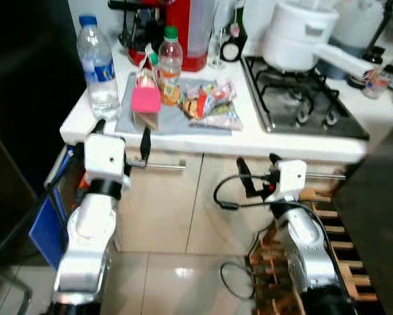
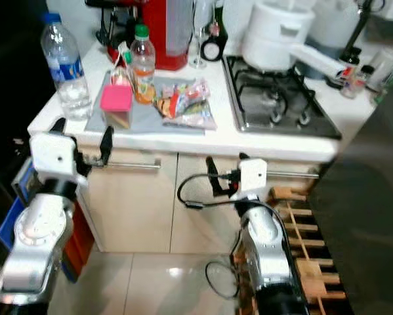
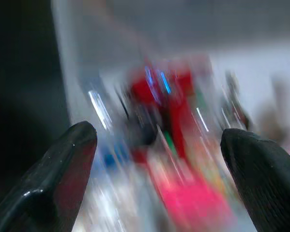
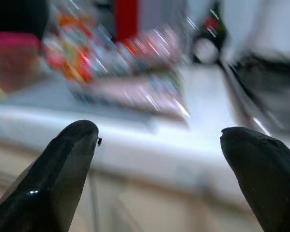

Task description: Restocking fridge

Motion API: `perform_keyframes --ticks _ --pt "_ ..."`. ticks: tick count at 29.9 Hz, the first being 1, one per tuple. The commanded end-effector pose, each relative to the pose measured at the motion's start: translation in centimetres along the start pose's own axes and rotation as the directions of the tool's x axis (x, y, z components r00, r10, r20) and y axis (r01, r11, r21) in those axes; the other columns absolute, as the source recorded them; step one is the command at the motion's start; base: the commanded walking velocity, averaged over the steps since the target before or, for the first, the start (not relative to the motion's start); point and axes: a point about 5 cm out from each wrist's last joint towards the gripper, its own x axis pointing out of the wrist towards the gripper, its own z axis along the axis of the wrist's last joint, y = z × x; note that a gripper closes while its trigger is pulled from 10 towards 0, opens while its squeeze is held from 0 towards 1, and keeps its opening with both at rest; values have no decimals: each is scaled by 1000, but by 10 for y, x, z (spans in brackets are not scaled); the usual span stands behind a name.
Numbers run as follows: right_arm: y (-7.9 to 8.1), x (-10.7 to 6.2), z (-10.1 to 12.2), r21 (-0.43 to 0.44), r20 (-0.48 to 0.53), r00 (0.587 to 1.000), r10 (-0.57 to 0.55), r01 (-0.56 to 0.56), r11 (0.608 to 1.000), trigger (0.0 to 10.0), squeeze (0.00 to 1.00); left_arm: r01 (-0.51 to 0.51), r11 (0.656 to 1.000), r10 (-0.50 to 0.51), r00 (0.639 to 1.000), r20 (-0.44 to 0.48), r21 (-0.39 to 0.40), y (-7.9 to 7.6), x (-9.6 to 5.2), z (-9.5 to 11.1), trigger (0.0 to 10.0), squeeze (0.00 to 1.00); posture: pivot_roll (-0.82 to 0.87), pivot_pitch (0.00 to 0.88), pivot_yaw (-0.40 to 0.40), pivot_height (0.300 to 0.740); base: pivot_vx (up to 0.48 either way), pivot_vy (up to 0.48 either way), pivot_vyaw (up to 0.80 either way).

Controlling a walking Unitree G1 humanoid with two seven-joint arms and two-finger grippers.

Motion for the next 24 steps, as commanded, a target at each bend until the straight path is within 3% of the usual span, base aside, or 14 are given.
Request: perform_keyframes --ticks 1,4,5,6,7,8,12,15,16,20,24 --pt "10 6 12 26 43 997 61 -62 998 10000 0 -47 999 44 993 108 26 20 18 29 10000 0 81 0 -80 740 446 0 0" --pt "11 7 14 28 47 996 82 -83 996 10000 0 -59 998 52 985 166 36 30 30 44 10000 0 80 0 -80 740 457 0 0" --pt "10 7 16 29 47 995 93 -95 995 10000 0 -73 995 57 977 205 70 43 48 59 10000 0 79 0 -84 740 0 0 0" --pt "10 7 16 31 46 994 98 -99 995 10000 0 -88 994 72 974 217 69 50 55 64 10000 0 77 0 -82 740 0 0 0" --pt "9 8 17 38 47 994 103 -105 994 10000 0 -98 994 84 973 215 56 57 63 70 10000 0 76 0 -83 740 0 0 0" --pt "10 8 20 39 51 992 118 -120 992 10000 0 -110 994 100 957 273 23 71 73 88 10000 0 73 0 -81 740 0 0 0" --pt "12 8 23 45 54 989 139 -141 989 10000 0 -92 996 91 948 304 -11 82 84 103 10000 0 69 0 -81 740 0 0 0" --pt "16 8 28 53 60 984 171 -174 983 10000 0 -69 997 72 964 257 -22 92 95 99 10000 0 65 0 -78 740 0 0 0" --pt "19 9 30 62 62 979 192 -196 979 10000 0 -81 996 84 986 147 -28 99 103 81 10000 0 62 0 -77 740 0 0 0" --pt "24 12 33 75 61 968 244 -249 966 10000 0 -138 989 136 990 -35 -56 116 119 45 10000 0 59 0 -77 740 0 0 0" --pt "27 13 38 67 64 961 269 -274 960 10000 0 -143 975 127 986 -107 -169 119 133 36 10000 0 42 0 -63 740 0 0 0"
